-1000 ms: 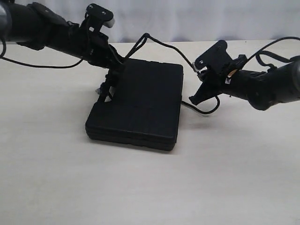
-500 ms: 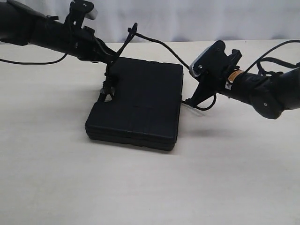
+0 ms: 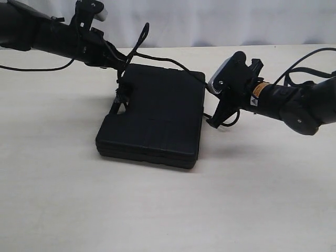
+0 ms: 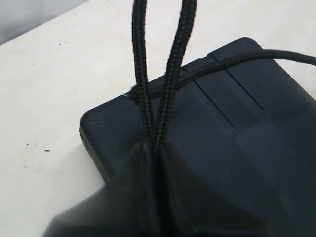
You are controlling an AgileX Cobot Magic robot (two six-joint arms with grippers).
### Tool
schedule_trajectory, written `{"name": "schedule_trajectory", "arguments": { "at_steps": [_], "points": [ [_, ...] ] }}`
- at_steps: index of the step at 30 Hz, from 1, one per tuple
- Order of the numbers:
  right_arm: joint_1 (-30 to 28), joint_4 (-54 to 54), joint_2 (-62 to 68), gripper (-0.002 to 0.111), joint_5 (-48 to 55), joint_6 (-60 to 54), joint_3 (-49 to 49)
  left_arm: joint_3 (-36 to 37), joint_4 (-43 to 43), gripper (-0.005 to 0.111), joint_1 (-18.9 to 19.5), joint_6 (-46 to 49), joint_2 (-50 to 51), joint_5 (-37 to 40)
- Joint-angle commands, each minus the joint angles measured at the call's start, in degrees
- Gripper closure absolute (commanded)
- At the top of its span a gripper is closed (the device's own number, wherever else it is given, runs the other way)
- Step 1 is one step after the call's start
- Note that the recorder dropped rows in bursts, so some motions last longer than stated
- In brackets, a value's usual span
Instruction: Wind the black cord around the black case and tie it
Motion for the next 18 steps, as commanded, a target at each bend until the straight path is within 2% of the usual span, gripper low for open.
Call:
{"name": "schedule_trajectory", "arguments": {
  "at_steps": [1, 18],
  "points": [
    [0.04, 0.70, -0.53, 0.104, -0.05, -1.47, 0.12, 0.03, -1.34, 0.107, 1.85, 0.15, -0.12, 0.20],
    [0.04, -1.33, -0.53, 0.104, -2.62, 2.90, 0.12, 0.03, -1.70, 0.107, 2.37, 0.39, -0.12, 1.90]
  ]
}}
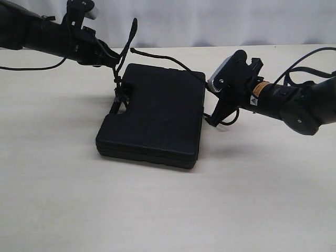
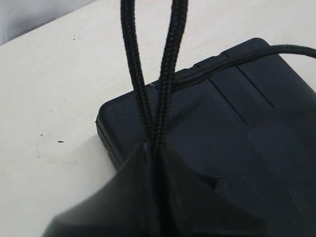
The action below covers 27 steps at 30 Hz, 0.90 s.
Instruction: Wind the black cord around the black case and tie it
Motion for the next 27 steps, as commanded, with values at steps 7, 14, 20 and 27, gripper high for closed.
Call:
{"name": "schedule_trajectory", "arguments": {
  "at_steps": [7, 14, 20, 27],
  "points": [
    [0.04, -6.64, -0.53, 0.104, -3.18, 5.74, 0.12, 0.03, -1.76, 0.107, 0.07, 1.44, -0.12, 0.30],
    [0.04, -6.62, -0.53, 0.104, -3.18, 5.86, 0.12, 0.03, -2.30, 0.107, 0.07, 1.73, -0.12, 0.30],
    [0.04, -6.62, -0.53, 0.104, -6.53, 8.85, 0.12, 0.03, -3.50, 0.107, 0.07, 6.80, -0.12, 6.11],
    [0.04, -6.62, -0.53, 0.104, -8.31, 10.33, 0.12, 0.03, -6.05, 0.107, 0.07, 18.16, -0.12, 18.42]
  ]
}}
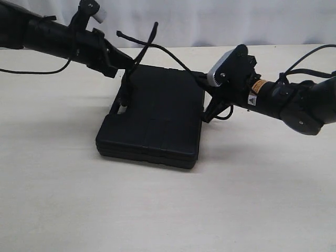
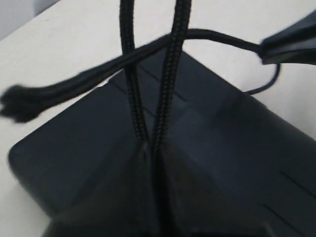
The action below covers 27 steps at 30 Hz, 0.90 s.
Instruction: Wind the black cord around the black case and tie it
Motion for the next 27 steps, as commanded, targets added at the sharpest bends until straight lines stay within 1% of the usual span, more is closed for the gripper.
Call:
{"name": "schedule_trajectory", "arguments": {
  "at_steps": [1, 4, 6, 7, 8, 9, 10, 11, 12, 14, 15, 16, 17, 19, 20, 22, 24, 27],
  "points": [
    [0.04, -0.41, -0.53, 0.104, -1.21, 0.89, 0.12, 0.03, -2.06, 0.107, -0.02, 3.77, -0.12, 5.23],
    [0.04, -0.41, -0.53, 0.104, -1.46, 0.89, 0.12, 0.03, -1.79, 0.107, -0.70, 4.46, -0.12, 6.87],
    [0.04, -0.41, -0.53, 0.104, -2.46, 1.80, 0.12, 0.03, 0.25, 0.107, -1.72, 5.52, -0.12, 8.73],
    [0.04, -0.41, -0.53, 0.104, -4.35, 3.64, 0.12, 0.03, 3.03, 0.107, -3.28, 5.76, -0.12, 9.27],
    [0.04, -0.41, -0.53, 0.104, -5.30, 4.17, 0.12, 0.03, 4.15, 0.107, -3.94, 5.76, -0.12, 9.16],
    [0.04, -0.41, -0.53, 0.104, -6.11, 5.18, 0.12, 0.03, 5.68, 0.107, -5.57, 6.58, -0.12, 7.79],
    [0.04, -0.41, -0.53, 0.104, -6.11, 5.18, 0.12, 0.03, 5.87, 0.106, -6.28, 6.58, -0.12, 6.60],
    [0.04, -0.41, -0.53, 0.104, -5.45, 5.19, 0.12, 0.03, 5.87, 0.100, -7.23, 6.58, -0.12, 5.22],
    [0.04, -0.41, -0.53, 0.104, -5.45, 5.19, 0.12, 0.03, 5.87, 0.094, -7.36, 6.58, -0.12, 4.67],
    [0.04, -0.41, -0.53, 0.104, -5.45, 5.19, 0.12, 0.03, 5.77, 0.068, -7.33, 6.58, -0.12, 3.92],
    [0.04, -0.41, -0.53, 0.104, -5.45, 5.19, 0.12, 0.03, 5.77, 0.061, -7.08, 6.58, -0.12, 2.86],
    [0.04, -0.41, -0.53, 0.104, -5.45, 5.19, 0.12, 0.03, 5.65, 0.050, -7.04, 6.58, -0.33, 1.18],
    [0.04, -0.41, -0.53, 0.104, -5.34, 5.19, 0.12, 0.03, 5.52, 0.046, -7.04, 6.58, -0.33, 0.46],
    [0.04, -0.41, -0.53, 0.104, -5.34, 5.19, 0.12, -0.07, 1.40, 0.045, -7.04, 6.58, -0.33, 0.01],
    [0.04, -0.41, -0.53, 0.104, -5.34, 5.19, 0.12, -0.07, -3.13, 0.045, -7.04, 6.48, -0.33, -1.43],
    [0.04, -2.25, -0.53, 0.104, -5.34, 5.19, 0.12, -0.07, -14.70, 0.045, -7.04, 4.58, -0.22, -1.32],
    [0.04, -4.52, -0.53, 0.104, -5.45, 5.19, 0.12, -0.07, -17.50, 0.045, -7.16, 1.74, -0.22, -0.25],
    [0.04, -5.76, -0.53, 0.104, -5.92, 5.88, 0.12, -0.07, -18.70, 0.045, -7.64, -0.16, -0.09, 0.88]
  ]
}}
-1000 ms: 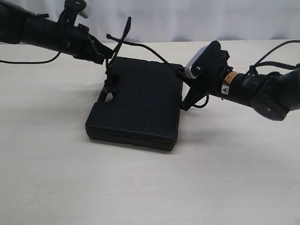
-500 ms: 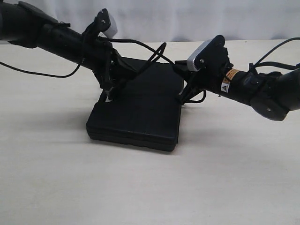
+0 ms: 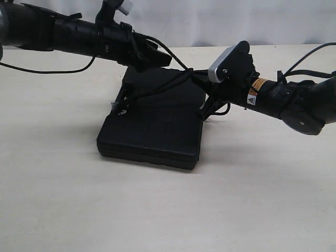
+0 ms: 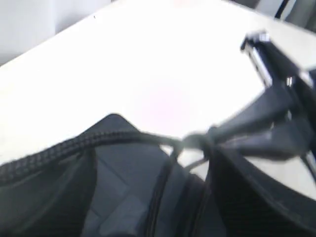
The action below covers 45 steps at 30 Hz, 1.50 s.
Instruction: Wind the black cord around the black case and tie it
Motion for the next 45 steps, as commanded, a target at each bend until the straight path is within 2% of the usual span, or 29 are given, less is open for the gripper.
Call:
{"name": "schedule_trajectory", "arguments": {
  "at_steps": [1, 9, 11, 12, 13, 14, 15, 16, 18, 23, 25, 35, 38, 45],
  "points": [
    [0.04, -2.72, -0.53, 0.104, -1.53, 0.84, 0.12, -0.07, -4.85, 0.045, -0.48, -4.89, -0.20, 1.10],
    [0.04, -6.27, -0.53, 0.104, -4.17, 2.17, 0.12, -0.07, -2.68, 0.045, -2.41, -13.40, -0.20, -3.01],
    [0.04, -6.27, -0.53, 0.104, -4.17, 2.17, 0.12, -0.07, -2.95, 0.049, -2.83, -12.81, -0.20, -3.52],
    [0.04, -6.27, -0.53, 0.104, -4.17, 2.17, 0.12, -0.07, -3.17, 0.063, -2.95, -12.67, -0.20, -2.90],
    [0.04, -6.27, -0.53, 0.104, -4.01, 2.17, 0.12, -0.07, -3.17, 0.070, -3.07, -12.22, -0.20, -2.77],
    [0.04, -6.27, -0.53, 0.104, -3.89, 2.17, 0.12, -0.07, -2.98, 0.087, -3.19, -11.03, -0.20, -2.14],
    [0.04, -6.27, -0.53, 0.104, -3.78, 2.17, 0.12, -0.07, -2.76, 0.093, -3.31, -10.56, -0.20, -1.86],
    [0.04, -6.27, -0.53, 0.104, -3.78, 2.17, 0.12, -0.07, -2.82, 0.106, -3.44, -8.90, -0.20, -0.44],
    [0.04, -6.27, -0.53, 0.102, -3.11, 2.01, 0.12, -0.07, -2.82, 0.107, -4.09, -6.87, -0.20, 1.12],
    [0.04, -7.84, -0.69, 0.065, 2.19, -1.51, 0.12, -0.07, -2.54, 0.107, -4.89, -4.02, -0.20, 1.25],
    [0.04, -7.33, -1.54, 0.056, 3.32, -1.60, 0.12, -0.07, -2.03, 0.107, -4.89, -4.02, -0.20, 0.65],
    [0.04, -4.06, -12.33, 0.054, 22.26, -0.19, 0.12, -0.07, -0.83, 0.107, -4.89, -4.02, -0.20, -0.62],
    [0.04, -5.28, -13.50, 0.054, 18.49, 7.53, 0.12, -0.07, -0.85, 0.107, -4.89, -4.02, -0.20, -0.14],
    [0.04, -26.51, -10.18, 0.054, 11.80, 26.17, -2.59, -0.07, -1.21, 0.107, -4.89, -4.02, -0.20, 1.80]
  ]
}}
